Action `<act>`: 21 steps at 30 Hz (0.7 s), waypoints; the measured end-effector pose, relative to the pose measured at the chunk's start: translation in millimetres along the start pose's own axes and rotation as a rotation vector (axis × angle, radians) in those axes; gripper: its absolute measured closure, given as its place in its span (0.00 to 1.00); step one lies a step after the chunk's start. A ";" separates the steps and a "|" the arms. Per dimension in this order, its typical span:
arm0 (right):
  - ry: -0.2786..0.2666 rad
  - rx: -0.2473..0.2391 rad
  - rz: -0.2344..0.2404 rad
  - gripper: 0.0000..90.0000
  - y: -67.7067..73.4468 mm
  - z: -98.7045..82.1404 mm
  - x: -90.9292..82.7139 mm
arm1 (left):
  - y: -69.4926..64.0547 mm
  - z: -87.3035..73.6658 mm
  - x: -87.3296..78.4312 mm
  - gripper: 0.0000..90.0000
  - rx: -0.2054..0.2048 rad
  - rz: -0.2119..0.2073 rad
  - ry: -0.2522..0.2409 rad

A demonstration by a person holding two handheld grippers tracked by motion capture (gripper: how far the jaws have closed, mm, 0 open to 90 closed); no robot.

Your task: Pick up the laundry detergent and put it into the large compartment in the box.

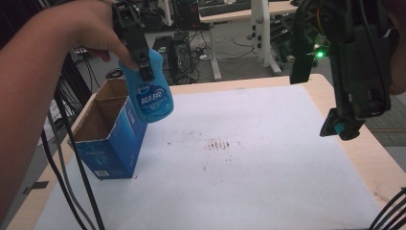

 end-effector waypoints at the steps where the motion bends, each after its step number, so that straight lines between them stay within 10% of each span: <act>1: -0.003 -0.006 -0.003 0.04 -0.5 1.1 0.0 | 2.7 -3.4 -2.6 0.42 -0.022 -0.005 -0.005; 11: -0.002 -0.010 -0.001 0.04 -5.4 5.9 2.7 | 22.7 -36.4 -31.6 0.42 -0.164 -0.027 -0.025; 21: -0.001 -0.018 0.000 0.04 -5.9 8.8 1.9 | 54.2 -77.6 -42.5 0.42 -0.388 -0.062 -0.050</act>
Point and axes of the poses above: each handheld gripper's, and its own axes: x roughly forward along the jaws, z roughly out of its top, y roughly to its left, the point moved 2 cm from there along x, roughly forward along the jaws, and after that the axes turned 3 degrees about -z, right-handed, at the moved point
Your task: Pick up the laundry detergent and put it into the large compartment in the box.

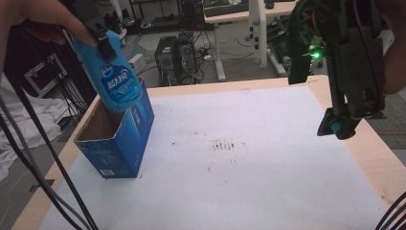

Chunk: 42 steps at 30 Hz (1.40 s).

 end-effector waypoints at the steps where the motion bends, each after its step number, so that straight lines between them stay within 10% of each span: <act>1: -0.001 0.001 0.003 0.04 0.0 -0.4 0.7 | 4.5 -3.0 -0.6 0.42 -0.029 0.000 -0.002; 17: 0.008 0.012 0.012 0.04 -5.2 3.3 6.4 | 52.4 -33.3 16.5 0.42 -0.354 0.027 0.042; 42: 0.012 0.013 0.021 0.04 -10.2 7.1 10.5 | 67.4 -23.5 100.6 0.42 -0.349 -0.040 0.105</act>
Point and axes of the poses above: each handheld gripper's, and its own axes: x roughly forward along the jaws, z roughly out of its top, y roughly to its left, the point moved 2 cm from there along x, roughly forward along the jaws, and after that the axes turned 3 degrees about -z, right-handed, at the moved point
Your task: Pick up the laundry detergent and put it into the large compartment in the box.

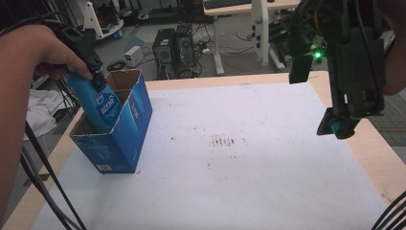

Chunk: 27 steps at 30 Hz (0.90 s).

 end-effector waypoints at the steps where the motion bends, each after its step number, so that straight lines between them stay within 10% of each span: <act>1: 0.001 -0.001 0.001 0.04 -0.2 0.1 0.0 | 0.4 0.7 3.5 0.42 0.001 0.001 0.001; 10: 0.002 0.001 0.004 0.04 -4.4 -0.4 0.7 | 3.4 5.4 33.5 0.42 0.074 0.030 0.014; 27: 0.009 0.012 0.016 0.04 -9.5 -0.9 4.8 | -2.7 16.1 67.5 0.42 0.416 0.098 0.074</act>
Point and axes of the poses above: each handheld gripper's, and its own axes: x roughly forward along the jaws, z roughly out of its top, y roughly to its left, the point moved 2 cm from there along x, roughly forward along the jaws, and after that the axes turned 3 degrees about -z, right-handed, at the moved point
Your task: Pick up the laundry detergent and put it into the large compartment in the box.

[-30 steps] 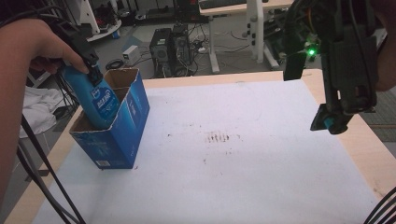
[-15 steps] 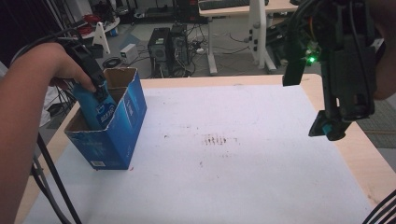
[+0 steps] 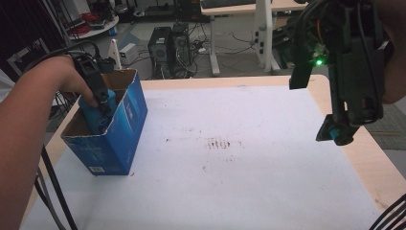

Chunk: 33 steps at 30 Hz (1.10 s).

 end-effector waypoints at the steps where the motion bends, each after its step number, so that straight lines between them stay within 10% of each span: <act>1: -0.001 0.003 -0.002 0.04 -0.4 0.1 0.0 | -0.3 0.3 1.7 0.42 0.013 -0.002 0.000; 17: -0.001 0.006 0.000 0.04 -1.4 2.4 1.7 | -4.6 -2.9 22.1 0.42 0.265 -0.001 0.022; 33: 0.000 0.007 -0.001 0.04 1.0 3.5 0.8 | -3.1 -7.5 19.7 0.39 0.260 -0.002 -0.004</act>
Point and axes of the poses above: each handheld gripper's, and its own axes: x roughly forward along the jaws, z roughly out of its top, y roughly to its left, the point moved 2 cm from there along x, roughly forward along the jaws, and after that the axes turned 3 degrees about -z, right-handed, at the moved point
